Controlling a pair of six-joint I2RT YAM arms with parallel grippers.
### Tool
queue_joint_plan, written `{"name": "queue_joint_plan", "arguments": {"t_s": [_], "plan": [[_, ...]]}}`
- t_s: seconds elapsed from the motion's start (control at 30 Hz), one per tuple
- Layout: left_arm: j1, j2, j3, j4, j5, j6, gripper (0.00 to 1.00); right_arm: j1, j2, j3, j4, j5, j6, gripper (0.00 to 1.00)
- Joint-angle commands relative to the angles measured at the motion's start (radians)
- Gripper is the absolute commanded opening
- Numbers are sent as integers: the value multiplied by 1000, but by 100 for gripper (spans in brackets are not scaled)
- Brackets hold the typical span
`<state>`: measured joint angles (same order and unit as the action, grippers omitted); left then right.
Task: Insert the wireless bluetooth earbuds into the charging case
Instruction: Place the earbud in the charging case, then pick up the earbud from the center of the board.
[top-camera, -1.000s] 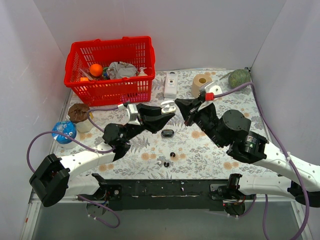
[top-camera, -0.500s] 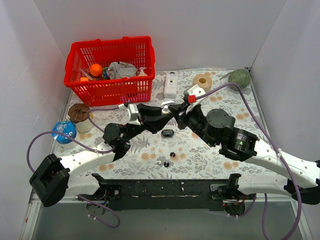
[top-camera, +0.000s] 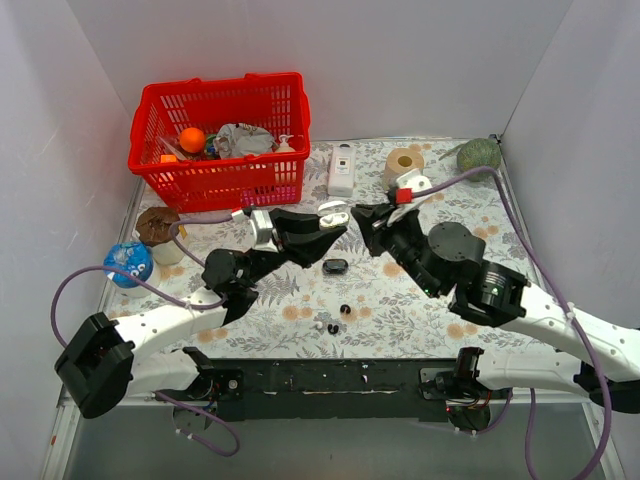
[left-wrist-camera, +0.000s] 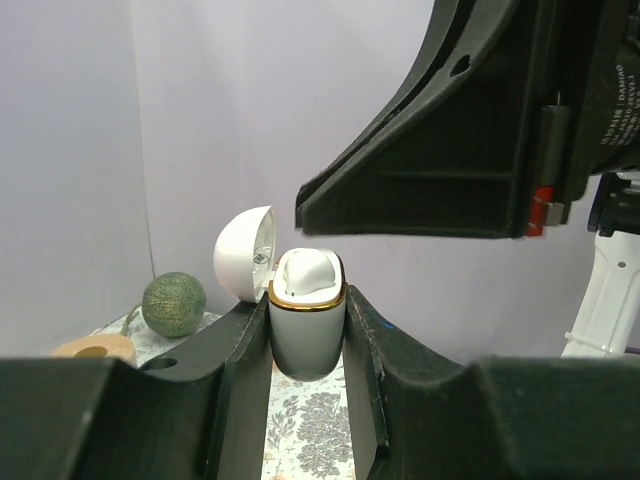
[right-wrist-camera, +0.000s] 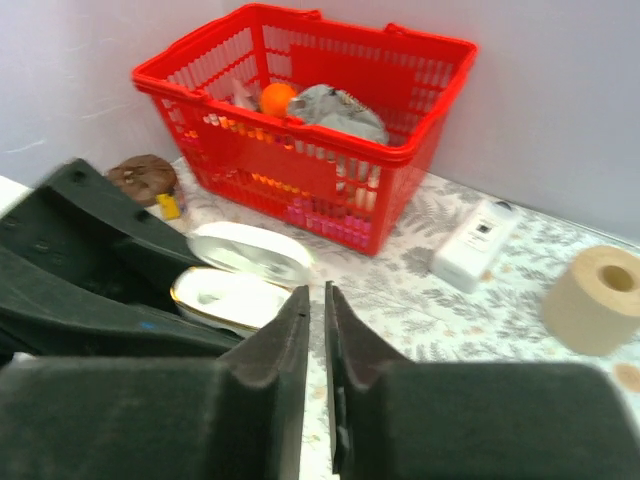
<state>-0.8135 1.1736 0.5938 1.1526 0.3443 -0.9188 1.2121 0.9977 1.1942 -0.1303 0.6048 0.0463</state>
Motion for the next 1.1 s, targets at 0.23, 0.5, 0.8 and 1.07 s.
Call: {"name": "queue_joint_plan", "arguments": {"t_s": [0.23, 0.5, 0.8, 1.07], "plan": [[11, -325, -144, -227, -122, 80, 0, 0, -82, -186, -11, 57, 52, 43], [13, -780, -229, -652, -224, 77, 0, -5, 152, -366, 18, -256, 199, 36], [13, -985, -232, -855, -280, 52, 0, -5, 351, -412, 99, -497, 283, 34], [13, -1000, -227, -884, -261, 35, 0, 1, 429, -423, 116, -571, 357, 3]]}}
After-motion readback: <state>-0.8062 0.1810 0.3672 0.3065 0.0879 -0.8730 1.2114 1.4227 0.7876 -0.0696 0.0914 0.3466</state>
